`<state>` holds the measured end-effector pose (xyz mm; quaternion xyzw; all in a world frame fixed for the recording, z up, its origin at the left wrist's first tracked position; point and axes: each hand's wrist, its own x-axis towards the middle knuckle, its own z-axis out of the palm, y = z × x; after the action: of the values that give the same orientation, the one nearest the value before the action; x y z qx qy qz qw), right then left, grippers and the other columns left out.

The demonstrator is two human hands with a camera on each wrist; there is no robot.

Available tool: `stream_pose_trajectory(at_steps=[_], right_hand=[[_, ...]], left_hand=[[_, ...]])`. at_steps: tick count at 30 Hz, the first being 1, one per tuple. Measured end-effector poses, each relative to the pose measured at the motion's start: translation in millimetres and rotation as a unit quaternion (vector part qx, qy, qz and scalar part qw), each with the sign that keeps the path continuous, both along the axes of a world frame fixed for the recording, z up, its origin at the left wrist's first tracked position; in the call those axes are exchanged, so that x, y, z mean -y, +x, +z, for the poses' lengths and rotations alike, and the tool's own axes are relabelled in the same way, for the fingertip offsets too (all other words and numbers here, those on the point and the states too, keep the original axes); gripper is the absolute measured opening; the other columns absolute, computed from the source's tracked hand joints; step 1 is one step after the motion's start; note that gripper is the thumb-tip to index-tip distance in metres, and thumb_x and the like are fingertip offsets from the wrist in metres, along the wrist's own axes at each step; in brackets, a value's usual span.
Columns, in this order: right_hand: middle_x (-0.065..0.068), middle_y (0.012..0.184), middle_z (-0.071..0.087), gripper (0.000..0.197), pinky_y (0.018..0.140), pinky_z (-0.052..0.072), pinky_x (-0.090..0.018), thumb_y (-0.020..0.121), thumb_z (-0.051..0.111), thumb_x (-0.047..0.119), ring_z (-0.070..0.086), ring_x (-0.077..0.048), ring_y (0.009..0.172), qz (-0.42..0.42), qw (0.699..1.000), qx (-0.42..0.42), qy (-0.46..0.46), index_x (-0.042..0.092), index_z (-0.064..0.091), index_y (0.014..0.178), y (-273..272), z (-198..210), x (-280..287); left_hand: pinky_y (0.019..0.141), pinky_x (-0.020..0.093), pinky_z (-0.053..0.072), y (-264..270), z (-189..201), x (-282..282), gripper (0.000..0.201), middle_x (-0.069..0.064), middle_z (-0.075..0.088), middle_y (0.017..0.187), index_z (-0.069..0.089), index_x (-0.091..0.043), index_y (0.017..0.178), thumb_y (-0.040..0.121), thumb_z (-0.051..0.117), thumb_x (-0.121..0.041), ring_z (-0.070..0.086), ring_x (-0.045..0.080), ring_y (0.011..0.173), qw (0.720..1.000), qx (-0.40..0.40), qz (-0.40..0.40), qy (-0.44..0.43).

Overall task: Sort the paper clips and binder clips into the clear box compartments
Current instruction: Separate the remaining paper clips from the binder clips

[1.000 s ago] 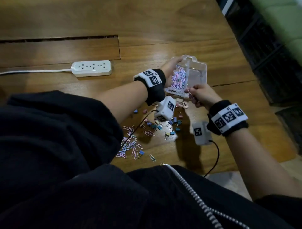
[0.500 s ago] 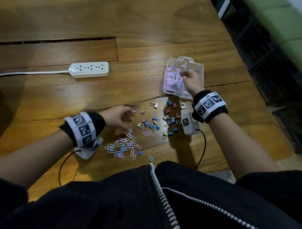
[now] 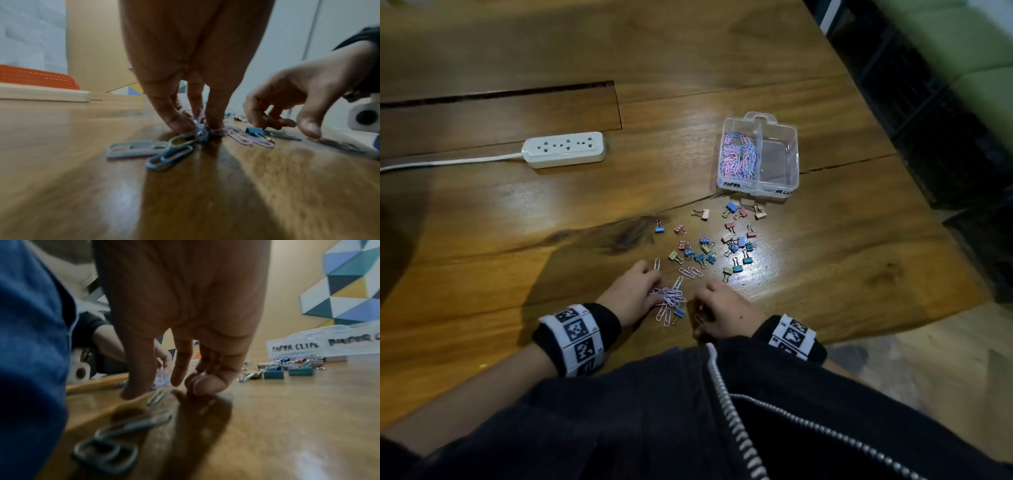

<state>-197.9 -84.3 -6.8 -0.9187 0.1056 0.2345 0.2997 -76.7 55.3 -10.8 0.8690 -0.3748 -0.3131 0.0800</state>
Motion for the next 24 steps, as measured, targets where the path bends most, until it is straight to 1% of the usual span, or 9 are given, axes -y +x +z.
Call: stream_pose_trajectory(at_steps=[4,7,11,13,15,17,19,21,24], right_hand=[[-0.005,0.12,0.047,0.033,0.098,0.041,-0.03,0.086,0.056,0.015,0.047,-0.021,0.112,-0.001,1.0,0.018,-0.011,0.011,0.051,0.118,3,-6,0],[-0.006,0.118,0.049,0.027,0.098,0.042,-0.028,0.088,0.052,0.016,0.047,-0.021,0.111,-0.001,1.0,0.019,-0.017,0.009,0.054,0.114,7,-10,7],[-0.004,0.115,0.052,0.021,0.094,0.035,-0.026,0.09,0.047,0.018,0.041,-0.018,0.109,0.044,0.993,0.056,-0.094,0.01,0.055,0.109,9,-14,15],[-0.003,0.109,0.053,0.016,0.089,0.034,-0.023,0.091,0.046,0.017,0.042,-0.017,0.106,0.034,0.994,0.061,-0.079,0.012,0.055,0.103,10,-12,20],[0.001,0.095,0.052,0.006,0.076,0.035,-0.017,0.091,0.045,0.012,0.045,-0.016,0.095,-0.044,0.997,0.054,0.028,0.016,0.05,0.089,10,-5,26],[0.007,0.086,0.05,0.016,0.068,0.035,-0.013,0.09,0.045,0.006,0.049,-0.013,0.085,-0.112,0.981,0.039,0.155,0.02,0.046,0.082,9,1,35],[0.009,0.089,0.051,0.026,0.067,0.043,-0.015,0.09,0.045,0.002,0.054,-0.01,0.076,-0.127,0.96,-0.005,0.249,0.026,0.049,0.082,5,8,42],[0.01,0.089,0.052,0.031,0.066,0.045,-0.016,0.09,0.042,-0.002,0.053,-0.005,0.071,-0.077,0.966,-0.055,0.242,0.027,0.052,0.087,1,11,43],[0.006,0.093,0.052,0.036,0.079,0.044,-0.023,0.086,0.037,-0.008,0.051,-0.009,0.085,0.009,0.988,-0.071,0.139,0.021,0.056,0.095,-7,6,37]], left_hand=[[0.077,0.025,0.039,0,0,9,0.029,0.006,0.051,0.109,0.054,-0.01,0.11,0.093,0.047,-0.032,0.047,0.017,0.092,0.999,0.043,-0.032,-0.002],[0.078,0.026,0.042,9,-1,10,0.025,0.005,0.057,0.105,0.058,-0.011,0.104,0.091,0.051,-0.032,0.049,0.015,0.089,0.999,0.01,0.011,-0.035],[0.064,0.016,0.041,18,3,12,0.018,0.0,0.059,0.093,0.06,-0.01,0.098,0.09,0.054,-0.025,0.053,0.01,0.078,0.989,-0.081,0.076,-0.095],[0.059,0.012,0.041,22,6,12,0.008,-0.004,0.059,0.086,0.056,-0.015,0.089,0.091,0.052,-0.021,0.054,0.004,0.071,0.971,-0.155,0.126,-0.127],[0.063,0.018,0.047,28,7,11,0.01,-0.002,0.06,0.08,0.053,-0.018,0.082,0.092,0.051,-0.016,0.057,0.009,0.071,0.939,-0.253,0.17,-0.162],[0.067,0.027,0.049,32,8,8,0.012,0.004,0.06,0.077,0.054,-0.014,0.082,0.091,0.049,-0.008,0.056,0.017,0.068,0.895,-0.348,0.202,-0.192],[0.063,0.026,0.05,35,8,6,0.012,0.006,0.059,0.074,0.054,-0.011,0.083,0.09,0.048,-0.003,0.055,0.017,0.064,0.868,-0.397,0.214,-0.208],[0.06,0.024,0.05,37,5,6,0.016,0.005,0.059,0.074,0.056,-0.012,0.09,0.09,0.046,0.0,0.056,0.014,0.06,0.848,-0.428,0.22,-0.222],[0.063,0.022,0.052,39,4,6,0.025,0.004,0.057,0.077,0.058,-0.017,0.101,0.091,0.044,0.002,0.057,0.009,0.063,0.831,-0.461,0.222,-0.219]])
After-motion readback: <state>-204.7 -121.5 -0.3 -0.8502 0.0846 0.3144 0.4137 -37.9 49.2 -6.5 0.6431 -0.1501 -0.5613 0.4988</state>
